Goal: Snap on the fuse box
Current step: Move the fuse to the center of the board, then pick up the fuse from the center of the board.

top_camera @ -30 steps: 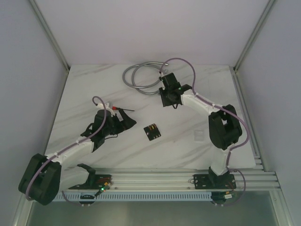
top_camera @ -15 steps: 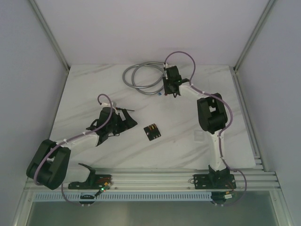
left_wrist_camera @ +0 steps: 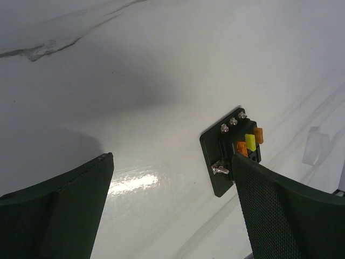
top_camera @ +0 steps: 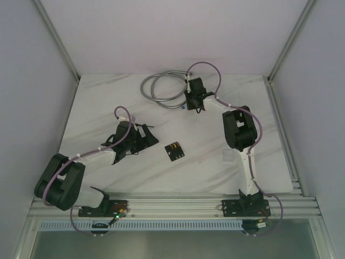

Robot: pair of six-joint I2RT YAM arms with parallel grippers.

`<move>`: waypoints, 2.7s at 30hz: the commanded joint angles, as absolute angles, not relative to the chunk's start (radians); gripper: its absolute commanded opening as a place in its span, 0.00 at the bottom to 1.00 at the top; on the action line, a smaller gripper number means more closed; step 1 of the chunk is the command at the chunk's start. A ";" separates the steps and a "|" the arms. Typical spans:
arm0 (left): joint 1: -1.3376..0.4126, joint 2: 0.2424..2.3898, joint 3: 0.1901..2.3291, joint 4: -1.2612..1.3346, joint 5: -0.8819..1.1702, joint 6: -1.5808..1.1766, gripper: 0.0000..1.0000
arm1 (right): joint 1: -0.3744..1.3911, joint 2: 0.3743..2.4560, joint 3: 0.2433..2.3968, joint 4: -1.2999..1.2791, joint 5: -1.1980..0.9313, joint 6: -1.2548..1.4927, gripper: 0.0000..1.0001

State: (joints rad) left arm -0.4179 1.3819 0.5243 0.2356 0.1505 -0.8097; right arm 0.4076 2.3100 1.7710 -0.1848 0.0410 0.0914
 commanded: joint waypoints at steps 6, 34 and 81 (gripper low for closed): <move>-0.411 1.333 0.517 0.252 0.171 -0.814 1.00 | 0.418 2.170 1.519 -0.216 0.000 0.084 0.25; -0.413 1.081 0.392 0.244 0.193 -0.865 1.00 | 0.587 1.751 0.981 -0.409 0.167 0.244 0.38; -0.421 1.120 0.419 0.259 0.238 -0.833 1.00 | 0.564 1.829 1.186 -0.532 0.056 0.228 0.25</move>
State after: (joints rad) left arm -0.4179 1.1137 0.4034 0.2390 0.2050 -0.8547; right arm 0.5644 1.8347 1.1767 -0.4950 0.0746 0.2100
